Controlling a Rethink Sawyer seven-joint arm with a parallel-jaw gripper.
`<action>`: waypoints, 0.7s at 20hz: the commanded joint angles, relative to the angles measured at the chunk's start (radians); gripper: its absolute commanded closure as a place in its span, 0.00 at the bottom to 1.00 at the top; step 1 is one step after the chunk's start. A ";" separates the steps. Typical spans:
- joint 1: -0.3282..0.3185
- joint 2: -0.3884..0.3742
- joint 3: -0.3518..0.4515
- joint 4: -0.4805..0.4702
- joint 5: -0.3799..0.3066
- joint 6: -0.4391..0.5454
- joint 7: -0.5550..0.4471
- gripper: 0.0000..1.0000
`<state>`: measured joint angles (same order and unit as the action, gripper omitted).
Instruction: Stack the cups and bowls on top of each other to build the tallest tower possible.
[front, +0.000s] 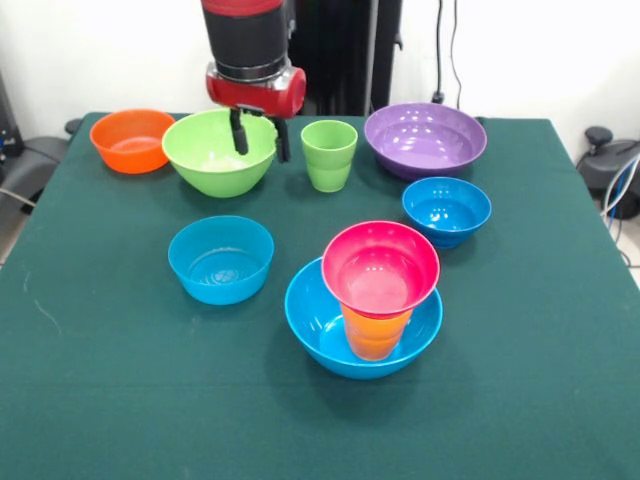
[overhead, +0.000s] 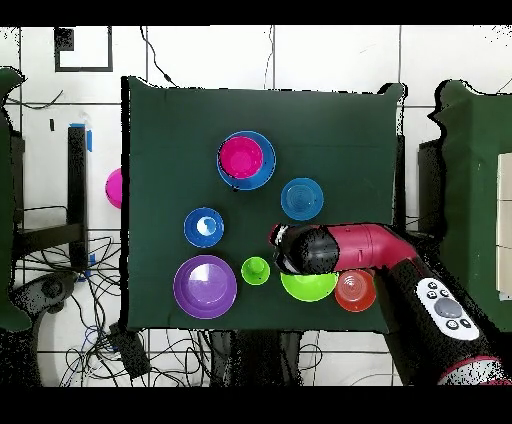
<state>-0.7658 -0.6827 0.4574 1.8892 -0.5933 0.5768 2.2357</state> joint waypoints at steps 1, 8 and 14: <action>0.062 0.069 -0.017 0.048 -0.069 -0.024 -0.048 0.00; 0.112 0.061 -0.105 0.064 -0.059 -0.056 0.067 0.00; 0.145 0.070 -0.179 0.063 -0.043 -0.095 0.119 0.00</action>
<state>-0.6560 -0.6439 0.3467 1.8922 -0.5972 0.5614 2.2357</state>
